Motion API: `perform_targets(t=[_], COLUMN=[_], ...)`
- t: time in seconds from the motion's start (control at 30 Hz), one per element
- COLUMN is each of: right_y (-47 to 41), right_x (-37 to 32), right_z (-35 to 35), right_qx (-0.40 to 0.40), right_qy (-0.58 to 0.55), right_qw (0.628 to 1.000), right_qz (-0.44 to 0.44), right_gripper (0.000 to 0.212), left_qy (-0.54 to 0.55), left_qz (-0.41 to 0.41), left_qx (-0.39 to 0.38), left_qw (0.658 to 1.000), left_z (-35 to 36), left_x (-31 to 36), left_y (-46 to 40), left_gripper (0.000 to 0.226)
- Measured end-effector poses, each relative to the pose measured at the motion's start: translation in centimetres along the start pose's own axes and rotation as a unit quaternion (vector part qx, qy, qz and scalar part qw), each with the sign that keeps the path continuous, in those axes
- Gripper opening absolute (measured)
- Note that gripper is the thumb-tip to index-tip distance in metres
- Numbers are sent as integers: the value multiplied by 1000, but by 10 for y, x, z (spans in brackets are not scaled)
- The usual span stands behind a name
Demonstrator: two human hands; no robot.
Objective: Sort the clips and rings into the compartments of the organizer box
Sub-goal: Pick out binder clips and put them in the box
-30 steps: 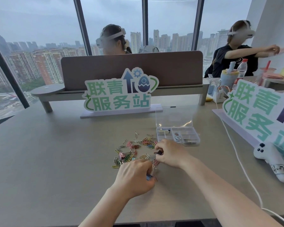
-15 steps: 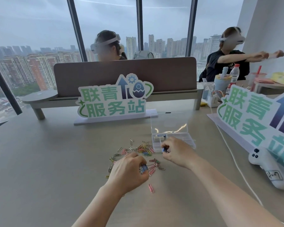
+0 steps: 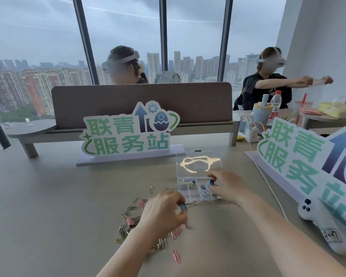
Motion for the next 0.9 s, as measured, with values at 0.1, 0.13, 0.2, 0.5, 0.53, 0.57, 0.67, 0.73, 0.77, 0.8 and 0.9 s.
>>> perform_targets(t=[0.1,0.13,0.2,0.5,0.53,0.57,0.67,0.73,0.77,0.8,0.9], right_y=[-9,-11,-15,-29,-30,-31,-34,-35,-35,-35,-35], right_x=[11,13,16,23,24,24,25,25,25,25,27], right_z=[2,3,6,21,23,24,26,26,26,26,26], right_qx=[-17,-22,-32,-80,-85,-91,-106,-115,-119,-121,-120], right_qy=[31,38,55,78,81,85,92,94,94,94,83], right_qw=[999,999,998,993,992,991,989,988,987,987,988], right_qz=[7,6,0,-35,-39,-42,-49,-51,-55,-56,-51], right_gripper=[12,10,11,22,20,19,18,19,19,20,25], left_qy=[9,14,18,14,14,15,17,17,16,14,8], left_qz=[6,5,3,13,13,13,9,5,4,4,10], left_qx=[-2,-4,-13,-40,-43,-44,-48,-49,-50,-51,-51], left_qw=[1000,1000,1000,999,999,999,999,999,999,999,999], left_z=[8,11,17,32,34,35,39,43,44,46,49], left_x=[5,5,6,12,11,11,9,9,9,9,12], left_y=[-15,-21,-32,-76,-79,-82,-88,-91,-92,-94,-100], left_gripper=[26,26,26,27,27,27,28,28,28,28,27])
Point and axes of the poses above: each hand's wrist, its own y-axis away from the middle knuckle, its own z-axis out of the palm, x = y × z, the point moved 10 cm from there along -y, towards the middle knuckle, and after that the axes turned 4 degrees about -z, right-handed, at the moved point
